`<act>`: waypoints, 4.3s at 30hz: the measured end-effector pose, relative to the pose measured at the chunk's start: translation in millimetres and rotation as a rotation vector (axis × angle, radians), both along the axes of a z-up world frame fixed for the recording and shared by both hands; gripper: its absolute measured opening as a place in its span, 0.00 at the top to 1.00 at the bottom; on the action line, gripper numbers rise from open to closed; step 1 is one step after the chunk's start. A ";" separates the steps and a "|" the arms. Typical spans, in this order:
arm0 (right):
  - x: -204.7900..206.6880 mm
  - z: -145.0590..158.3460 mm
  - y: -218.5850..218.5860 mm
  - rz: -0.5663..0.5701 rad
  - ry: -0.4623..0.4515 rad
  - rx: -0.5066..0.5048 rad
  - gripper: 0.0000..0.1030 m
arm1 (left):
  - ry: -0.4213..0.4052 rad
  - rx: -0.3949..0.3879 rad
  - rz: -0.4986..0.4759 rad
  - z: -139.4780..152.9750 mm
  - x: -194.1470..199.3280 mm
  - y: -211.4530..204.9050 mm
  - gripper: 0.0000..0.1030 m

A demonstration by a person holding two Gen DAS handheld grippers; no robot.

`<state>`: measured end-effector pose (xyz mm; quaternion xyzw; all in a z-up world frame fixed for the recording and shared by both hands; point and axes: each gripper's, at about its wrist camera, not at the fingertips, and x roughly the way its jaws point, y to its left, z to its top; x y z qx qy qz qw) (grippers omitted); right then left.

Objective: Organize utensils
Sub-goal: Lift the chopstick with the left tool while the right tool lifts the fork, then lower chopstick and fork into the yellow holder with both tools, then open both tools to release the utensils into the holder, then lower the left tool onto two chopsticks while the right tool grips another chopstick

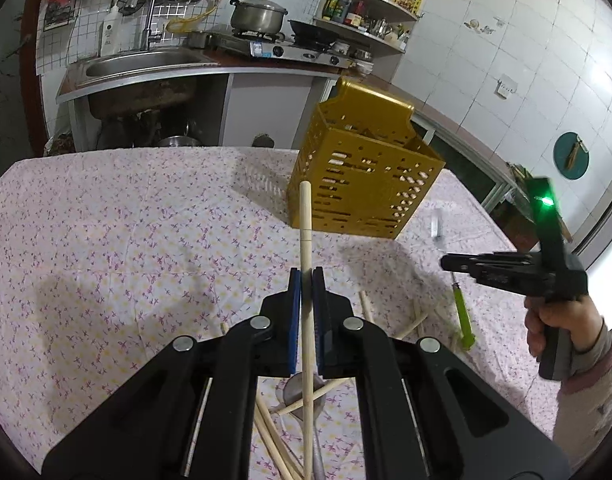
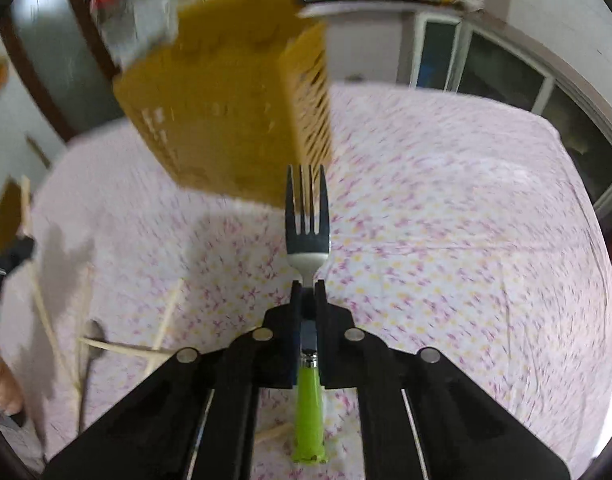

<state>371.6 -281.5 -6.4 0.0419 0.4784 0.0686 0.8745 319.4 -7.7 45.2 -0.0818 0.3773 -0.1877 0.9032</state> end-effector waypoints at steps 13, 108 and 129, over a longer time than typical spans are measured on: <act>-47.2 31.5 -21.2 -0.113 -0.387 0.090 0.94 | -0.117 -0.027 -0.008 28.2 -8.1 -12.5 0.96; -96.6 5.1 -6.6 -0.322 -0.108 -0.010 0.19 | -0.083 0.151 0.117 -14.2 -28.7 29.7 0.05; -116.5 -26.1 28.5 -0.338 -0.055 -0.007 0.75 | 0.087 0.138 0.073 -60.4 -32.3 19.9 0.61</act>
